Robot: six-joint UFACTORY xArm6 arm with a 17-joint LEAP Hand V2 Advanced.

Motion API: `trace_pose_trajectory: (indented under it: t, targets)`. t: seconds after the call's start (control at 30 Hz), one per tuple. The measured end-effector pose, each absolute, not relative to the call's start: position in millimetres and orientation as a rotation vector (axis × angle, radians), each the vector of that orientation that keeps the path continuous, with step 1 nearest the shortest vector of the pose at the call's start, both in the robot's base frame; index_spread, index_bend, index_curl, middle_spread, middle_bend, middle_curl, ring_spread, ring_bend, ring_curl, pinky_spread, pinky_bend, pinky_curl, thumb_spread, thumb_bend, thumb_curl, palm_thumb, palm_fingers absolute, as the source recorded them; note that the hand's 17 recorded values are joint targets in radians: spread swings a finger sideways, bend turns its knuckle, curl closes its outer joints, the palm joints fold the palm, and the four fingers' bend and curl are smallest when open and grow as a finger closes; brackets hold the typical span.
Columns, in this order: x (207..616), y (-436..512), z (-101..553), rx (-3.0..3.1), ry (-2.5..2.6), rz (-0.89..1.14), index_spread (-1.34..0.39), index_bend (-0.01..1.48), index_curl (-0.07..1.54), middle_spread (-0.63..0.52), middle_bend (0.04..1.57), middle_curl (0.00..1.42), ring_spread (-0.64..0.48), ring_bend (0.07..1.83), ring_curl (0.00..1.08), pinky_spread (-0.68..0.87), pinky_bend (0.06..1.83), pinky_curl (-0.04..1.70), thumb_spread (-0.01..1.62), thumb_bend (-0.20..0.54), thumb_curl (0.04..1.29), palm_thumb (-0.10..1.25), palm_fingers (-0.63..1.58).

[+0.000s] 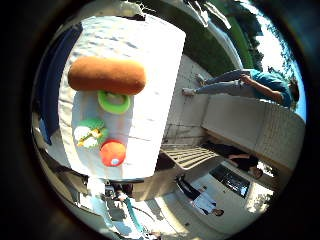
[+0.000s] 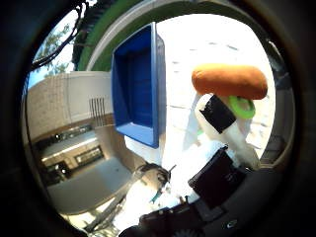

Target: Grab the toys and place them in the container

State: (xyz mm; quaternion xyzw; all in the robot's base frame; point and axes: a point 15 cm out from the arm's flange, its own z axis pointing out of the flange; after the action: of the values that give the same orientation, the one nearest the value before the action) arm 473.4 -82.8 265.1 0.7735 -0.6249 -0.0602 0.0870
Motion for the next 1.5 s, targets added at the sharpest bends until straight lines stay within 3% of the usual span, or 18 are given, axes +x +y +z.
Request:
trace_pose_trajectory:
  t: [0.37,0.43,0.57,0.6,0.7,0.87,0.9,1.03,1.3,1.5]
  targets:
    - [492,-85,167,2.194,-1.818,-0.278,-0.14,0.17,0.3,0.03,0.19,0.33,0.24,0.33,0.31,0.37,0.48,0.13,1.18,-0.027,0.35,0.66,0.12]
    - [492,-88,165,2.185,-1.799,-0.264,-0.11,0.19,0.3,0.02,0.22,0.34,0.24,0.35,0.31,0.37,0.46,0.12,1.17,-0.02,0.35,0.67,0.22]
    - [490,-86,163,2.176,-1.753,-0.246,-0.16,0.17,0.3,-0.05,0.38,0.4,0.21,0.57,0.36,0.37,0.46,0.09,1.15,-0.015,0.36,0.71,0.71]
    - [490,-85,164,2.175,-1.751,-0.246,-0.21,0.1,0.27,-0.08,0.48,0.45,0.18,0.68,0.4,0.37,0.56,0.11,1.13,-0.01,0.37,0.75,0.88]
    - [491,-81,171,2.187,-1.735,-0.224,-0.29,0.06,0.21,-0.12,0.65,0.55,0.13,0.97,0.51,0.37,0.72,0.15,1.11,-0.006,0.39,0.81,1.04]
    - [486,-79,188,2.187,-1.716,-0.212,-0.41,0.18,0.16,-0.18,0.82,0.68,0.05,1.15,0.64,0.35,1.08,0.27,1.08,0.014,0.44,0.92,1.16]
    - [482,-79,194,2.181,-1.719,-0.22,-0.46,0.21,0.15,-0.19,0.88,0.73,0.02,1.19,0.67,0.33,1.2,0.32,1.08,0.024,0.47,0.97,1.15]
    - [463,-74,234,2.168,-1.75,-0.247,-0.59,0.3,0.13,-0.22,0.99,0.82,-0.03,1.26,0.72,0.28,1.37,0.41,1.09,0.018,0.53,1.01,1.1]
    - [392,-37,336,2.183,-1.696,-0.304,-0.81,0.49,0.11,-0.24,1.09,0.96,-0.08,1.34,0.79,0.19,1.51,0.54,1.12,-0.013,0.6,1.01,0.98]
    - [389,37,420,2.443,-1.707,-0.236,-0.93,0.61,0.09,-0.25,1.13,1.03,-0.1,1.38,0.82,0.16,1.56,0.6,1.13,-0.015,0.64,0.99,0.93]
